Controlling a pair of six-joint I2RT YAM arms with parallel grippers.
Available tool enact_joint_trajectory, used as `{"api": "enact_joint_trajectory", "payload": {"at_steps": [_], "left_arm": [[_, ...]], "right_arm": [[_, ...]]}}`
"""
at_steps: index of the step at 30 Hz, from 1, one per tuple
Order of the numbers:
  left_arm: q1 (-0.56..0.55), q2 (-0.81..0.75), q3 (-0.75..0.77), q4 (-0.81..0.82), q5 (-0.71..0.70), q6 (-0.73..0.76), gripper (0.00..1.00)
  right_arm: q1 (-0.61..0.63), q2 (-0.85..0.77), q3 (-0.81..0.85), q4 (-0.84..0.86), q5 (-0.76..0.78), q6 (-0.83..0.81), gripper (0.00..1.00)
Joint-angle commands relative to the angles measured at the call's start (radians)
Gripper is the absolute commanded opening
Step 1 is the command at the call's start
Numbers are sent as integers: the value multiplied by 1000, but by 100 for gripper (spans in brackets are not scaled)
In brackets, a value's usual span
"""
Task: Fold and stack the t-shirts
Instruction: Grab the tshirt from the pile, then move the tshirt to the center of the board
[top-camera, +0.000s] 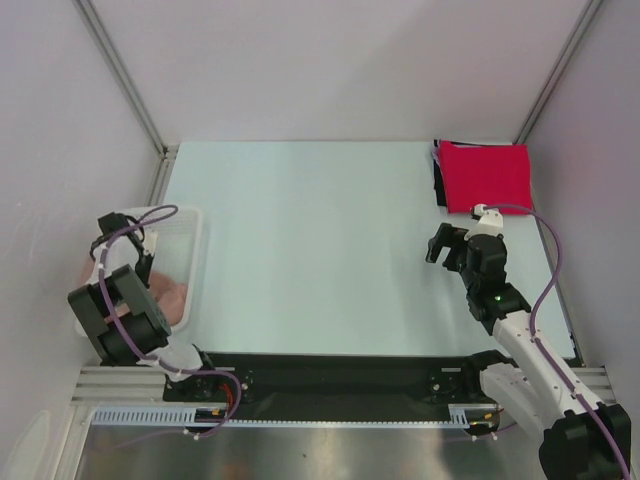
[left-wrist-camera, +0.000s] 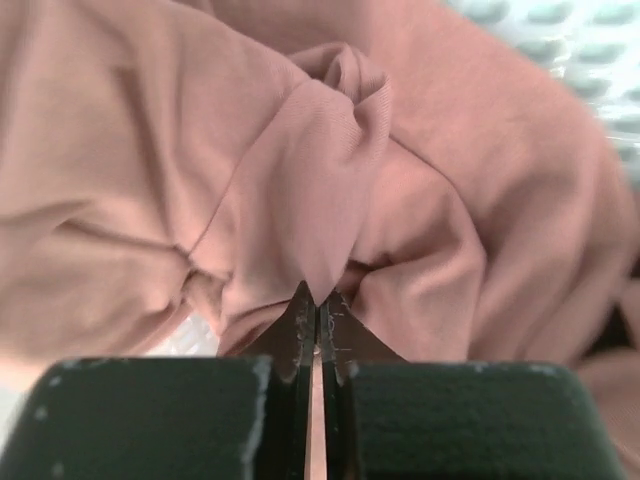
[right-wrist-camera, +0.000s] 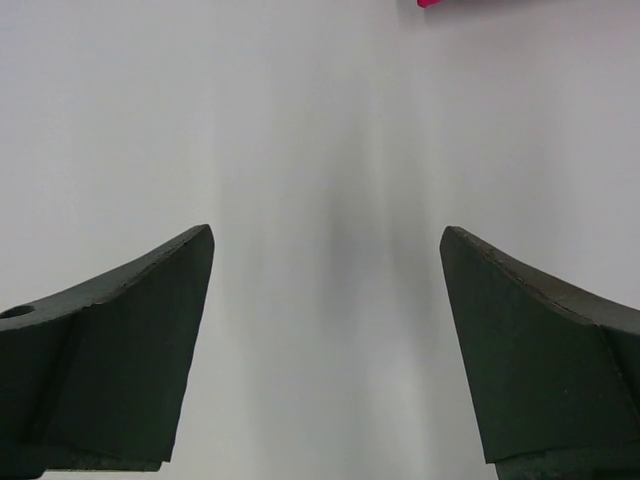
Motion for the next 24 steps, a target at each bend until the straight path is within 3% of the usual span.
{"api": "enact_joint_trajectory", "payload": {"at_steps": [1, 5, 8, 10, 14, 15, 18, 21, 24], "left_arm": [[-5, -154, 73, -8, 98, -7, 0], [-42, -335, 234, -91, 374, -64, 0], [-182, -430, 385, -127, 472, -105, 0], [-351, -456, 495, -154, 553, -116, 0], [-658, -404, 704, -187, 583, -174, 0], [-777, -389, 784, -195, 583, -176, 0], [-970, -343, 897, -203, 587, -182, 0], [-1048, -281, 936, -203, 659, -205, 0], [-1056, -223, 852, -114, 680, -234, 0]], "right_arm": [[5, -12, 47, 26, 16, -16, 100], [5, -8, 52, 24, 7, -13, 100], [5, -8, 59, 24, -2, -9, 100], [7, -14, 65, 21, -13, -6, 100], [10, -19, 101, 15, -51, 7, 100], [8, -17, 125, 12, -74, 10, 100], [11, -12, 177, -11, -135, 13, 100], [11, -14, 205, -34, -179, 25, 100], [11, -17, 222, -52, -189, 33, 100]]}}
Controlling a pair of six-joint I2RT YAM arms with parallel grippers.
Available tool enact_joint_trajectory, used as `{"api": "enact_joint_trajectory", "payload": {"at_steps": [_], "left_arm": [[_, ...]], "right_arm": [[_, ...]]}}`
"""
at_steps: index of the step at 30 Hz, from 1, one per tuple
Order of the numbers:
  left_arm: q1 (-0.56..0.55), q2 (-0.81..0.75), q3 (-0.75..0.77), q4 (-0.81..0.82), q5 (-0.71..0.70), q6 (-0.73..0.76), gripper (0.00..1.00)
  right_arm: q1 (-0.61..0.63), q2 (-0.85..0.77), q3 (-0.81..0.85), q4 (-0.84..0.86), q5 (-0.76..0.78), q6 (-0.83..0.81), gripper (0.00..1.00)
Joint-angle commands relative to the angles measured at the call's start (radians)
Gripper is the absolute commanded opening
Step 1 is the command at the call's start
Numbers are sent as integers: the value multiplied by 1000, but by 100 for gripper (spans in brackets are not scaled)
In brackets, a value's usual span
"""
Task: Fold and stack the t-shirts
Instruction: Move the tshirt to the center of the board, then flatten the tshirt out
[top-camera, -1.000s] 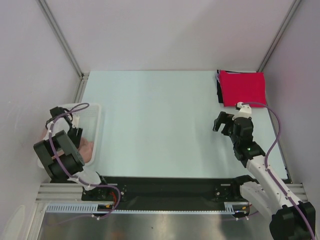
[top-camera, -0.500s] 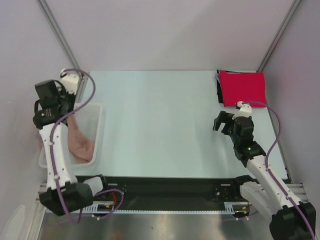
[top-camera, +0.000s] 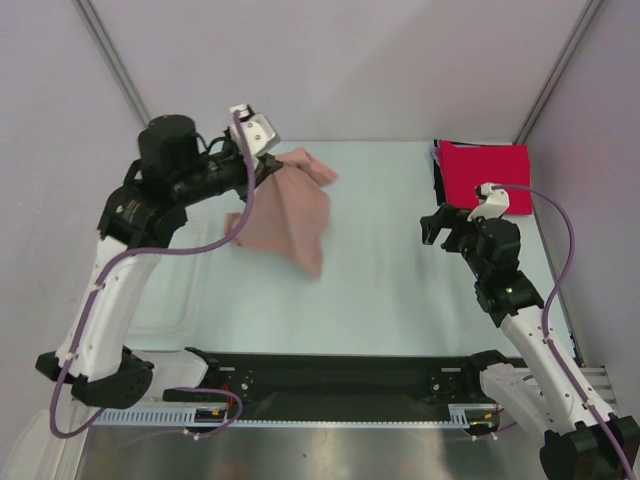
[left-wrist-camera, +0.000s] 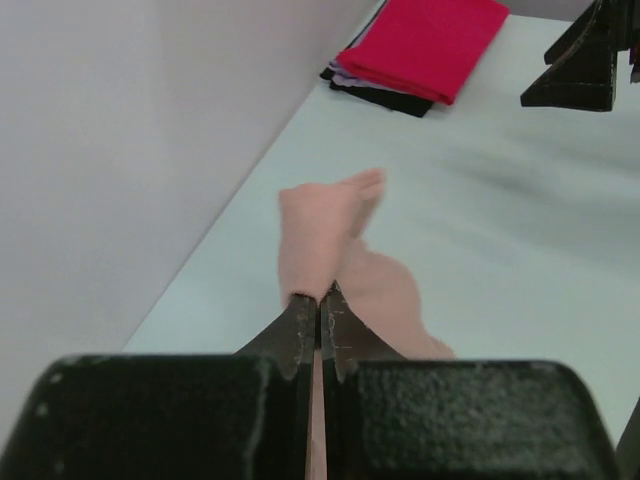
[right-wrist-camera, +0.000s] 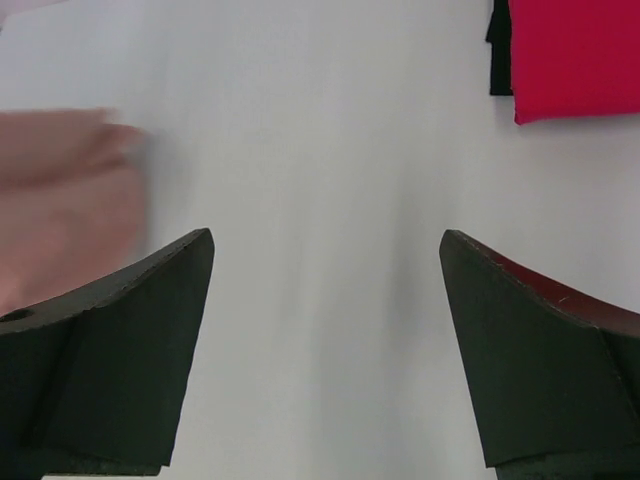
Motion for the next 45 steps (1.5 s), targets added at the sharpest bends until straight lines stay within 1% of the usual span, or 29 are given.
{"api": "enact_joint_trajectory", "payload": {"at_steps": [1, 3, 4, 6, 7, 10, 11, 14, 15, 18, 21, 22, 24, 25, 26, 27, 28, 29, 30, 31, 34, 35, 37, 38, 39, 42, 43, 44, 45], "left_arm": [[-13, 90, -76, 83, 71, -61, 0], [-13, 133, -135, 140, 89, -83, 0], [-13, 192, -152, 170, 111, -87, 0], [-12, 255, -189, 197, 116, -89, 0], [-13, 315, -198, 226, 93, -84, 0], [10, 413, -202, 273, 33, -67, 0], [25, 483, -190, 279, 22, -73, 0], [117, 602, -117, 276, 27, -102, 0], [164, 628, -91, 273, 28, -110, 0], [237, 674, -100, 269, 42, -119, 0], [289, 684, -149, 282, 13, -135, 0], [303, 682, -168, 314, -4, -148, 0], [341, 679, -212, 354, -39, -161, 0], [352, 681, -218, 353, -36, -159, 0], [364, 682, -229, 349, -30, -150, 0], [366, 687, -235, 342, -18, -132, 1], [367, 687, -241, 336, -7, -120, 12], [367, 691, -245, 327, 2, -106, 34], [367, 690, -254, 318, 11, -101, 81], [370, 664, -266, 316, 43, -87, 100], [384, 571, -359, 318, 157, -40, 100], [386, 493, -395, 319, 204, -20, 100], [381, 419, -505, 322, 199, 26, 100], [378, 377, -540, 325, 141, 35, 100], [378, 369, -594, 318, 116, 52, 88], [375, 380, -675, 223, 39, 140, 63], [372, 386, -700, 215, 21, 187, 63], [355, 389, -749, 215, -27, 210, 63], [341, 394, -772, 248, -62, 238, 69]], "right_arm": [[7, -14, 46, -24, -46, 17, 100], [6, -14, 51, -31, -95, 15, 100], [6, -11, 54, -33, -106, 6, 100], [7, -5, 57, -36, -135, -1, 100], [7, -1, 58, -41, -143, -7, 100], [15, 28, 66, -50, -175, -11, 100], [18, 41, 69, -60, -181, -14, 100], [45, 85, 86, -102, -145, -14, 100], [58, 97, 87, -108, -137, -15, 100], [102, 162, 87, -117, -123, -4, 98], [185, 231, 89, -104, -120, -11, 95], [219, 248, 89, -93, -121, -20, 94], [326, 303, 87, -67, -97, -69, 93], [363, 327, 89, -58, -82, -84, 94], [439, 376, 87, -36, -57, -102, 95], [473, 410, 92, -25, -27, -138, 95], [508, 442, 97, -16, -17, -155, 95], [548, 473, 124, -7, 22, -165, 96], [608, 546, 144, -7, 44, -175, 96], [639, 576, 165, -8, 67, -190, 95], [710, 680, 244, -22, 109, -215, 94], [720, 696, 256, -15, 115, -228, 93], [731, 735, 274, 4, 119, -230, 93], [731, 748, 276, 25, 104, -227, 93], [730, 763, 287, 34, 96, -228, 92], [730, 828, 311, 47, 67, -219, 85], [727, 841, 325, 47, 58, -218, 73], [725, 875, 334, 44, 50, -210, 64], [719, 887, 351, 35, 38, -196, 42]]}}
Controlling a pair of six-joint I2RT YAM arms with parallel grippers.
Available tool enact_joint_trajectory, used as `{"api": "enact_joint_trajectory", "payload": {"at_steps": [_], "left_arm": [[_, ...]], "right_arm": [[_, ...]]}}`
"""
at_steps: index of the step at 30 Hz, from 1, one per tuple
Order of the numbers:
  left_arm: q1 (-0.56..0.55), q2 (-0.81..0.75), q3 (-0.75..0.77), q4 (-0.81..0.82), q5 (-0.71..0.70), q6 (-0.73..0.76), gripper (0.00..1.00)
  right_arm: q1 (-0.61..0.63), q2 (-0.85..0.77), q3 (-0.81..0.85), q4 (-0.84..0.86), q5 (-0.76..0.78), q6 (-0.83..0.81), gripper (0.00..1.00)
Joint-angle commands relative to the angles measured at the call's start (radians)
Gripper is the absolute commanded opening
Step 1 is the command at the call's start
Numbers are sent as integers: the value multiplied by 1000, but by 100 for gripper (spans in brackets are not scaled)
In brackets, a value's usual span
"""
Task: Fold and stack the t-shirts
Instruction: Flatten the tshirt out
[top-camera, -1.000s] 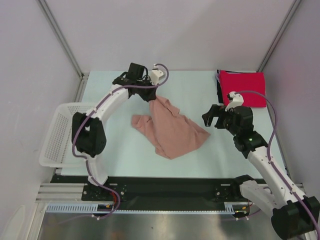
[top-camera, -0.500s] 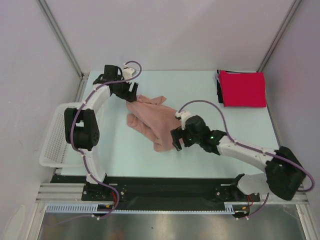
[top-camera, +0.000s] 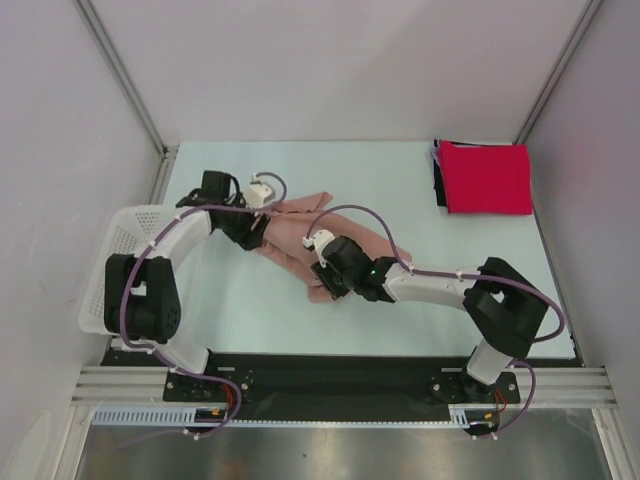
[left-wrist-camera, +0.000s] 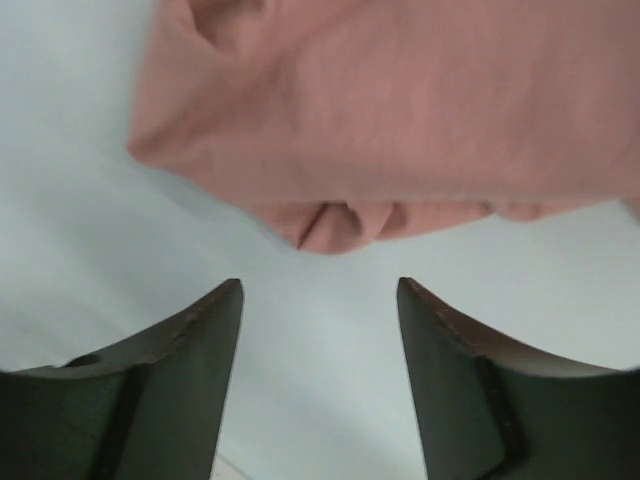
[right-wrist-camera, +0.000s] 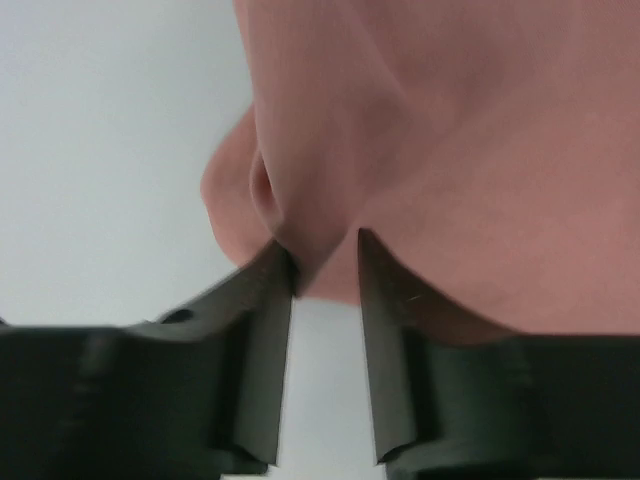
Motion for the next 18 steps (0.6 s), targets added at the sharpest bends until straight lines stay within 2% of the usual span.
{"api": "enact_joint_trajectory", "payload": {"at_steps": [1, 3, 4, 5, 7, 14, 17, 18], "left_arm": [[-45, 29, -115, -2, -135, 149, 72], [-106, 35, -170, 67, -224, 173, 82], [-125, 44, -181, 93, -247, 182, 86], [-148, 50, -187, 115, -256, 179, 88], [-156, 70, -181, 171, -255, 147, 91], [-176, 137, -165, 290, -275, 99, 89], [-186, 151, -164, 308, -212, 94, 86], [-189, 153, -162, 295, -183, 103, 76]], "right_arm": [[-9, 59, 65, 25, -29, 21, 33], [-23, 66, 73, 20, -41, 44, 17], [-26, 60, 73, 19, -50, 53, 5], [-38, 37, 69, 20, -55, 61, 0], [-47, 6, 56, 25, -76, 79, 0], [-108, -98, -19, 63, -185, 128, 0], [-141, -129, -48, 92, -231, 150, 0], [-145, -135, -56, 94, -239, 154, 0]]}}
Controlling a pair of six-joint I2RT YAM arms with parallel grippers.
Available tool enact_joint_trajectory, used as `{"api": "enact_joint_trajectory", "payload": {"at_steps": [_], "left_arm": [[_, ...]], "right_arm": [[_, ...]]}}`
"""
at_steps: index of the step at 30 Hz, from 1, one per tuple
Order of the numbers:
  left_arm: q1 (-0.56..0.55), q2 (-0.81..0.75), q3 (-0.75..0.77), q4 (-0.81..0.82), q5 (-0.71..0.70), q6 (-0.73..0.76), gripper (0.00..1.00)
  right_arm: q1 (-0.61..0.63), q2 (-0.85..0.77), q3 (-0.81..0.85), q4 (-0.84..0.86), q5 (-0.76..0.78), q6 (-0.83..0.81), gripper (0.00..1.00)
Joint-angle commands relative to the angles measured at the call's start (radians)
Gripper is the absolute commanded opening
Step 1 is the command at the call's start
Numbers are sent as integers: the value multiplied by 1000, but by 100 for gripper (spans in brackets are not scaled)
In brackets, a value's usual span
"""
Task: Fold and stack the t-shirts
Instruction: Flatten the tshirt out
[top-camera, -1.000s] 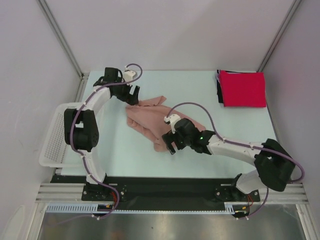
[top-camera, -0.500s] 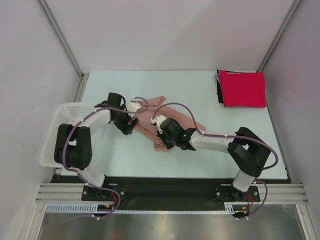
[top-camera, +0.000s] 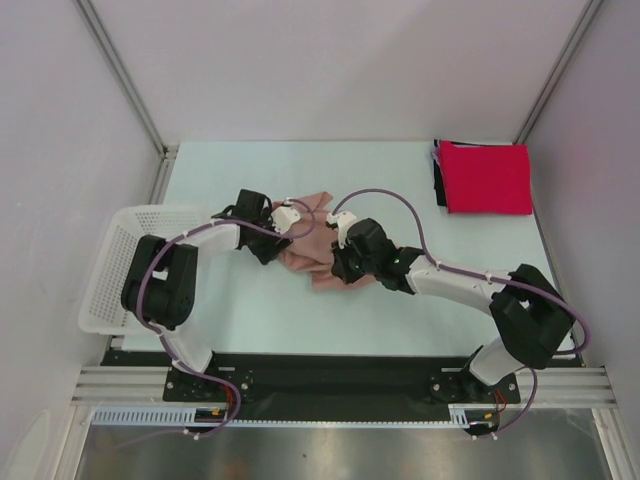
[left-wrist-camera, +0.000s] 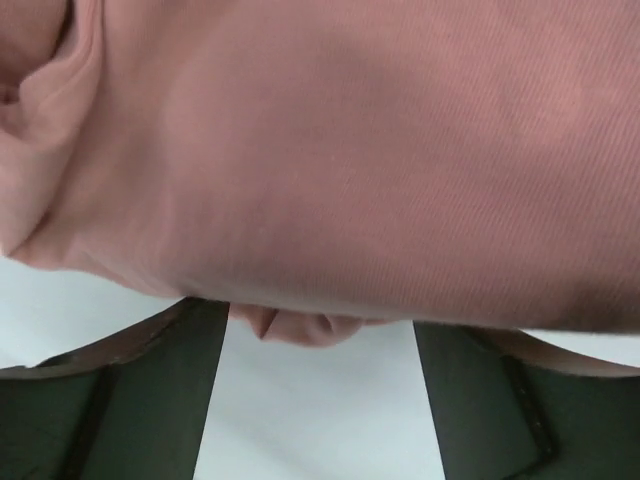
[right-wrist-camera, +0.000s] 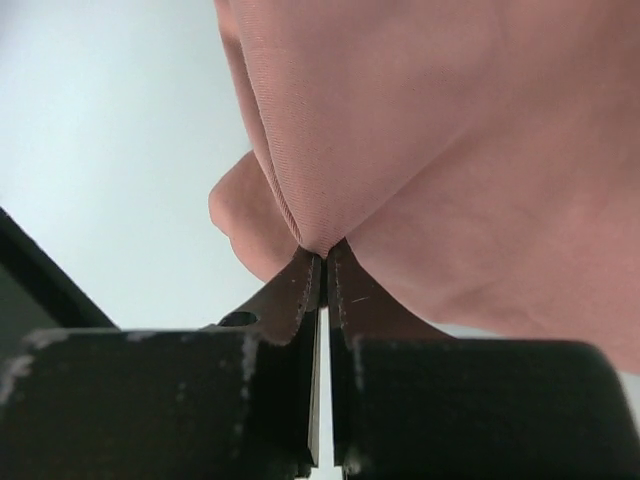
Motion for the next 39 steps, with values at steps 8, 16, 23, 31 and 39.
{"api": "enact_joint_trajectory", "payload": {"at_steps": [8, 16, 23, 31, 39], "left_arm": [[8, -119, 109, -264, 177, 8, 0], [272, -603, 346, -537, 191, -46, 0], [283, -648, 617, -685, 199, -43, 0], [74, -451, 654, -528, 286, -138, 0], [-194, -106, 842, -352, 165, -219, 0]], "right_arm": [[-23, -155, 56, -46, -96, 26, 0], [122, -272, 200, -109, -193, 15, 0], [130, -211, 326, -57, -350, 122, 0], [-217, -208, 58, 39, -446, 307, 0], [-493, -329, -155, -79, -332, 336, 0]]}}
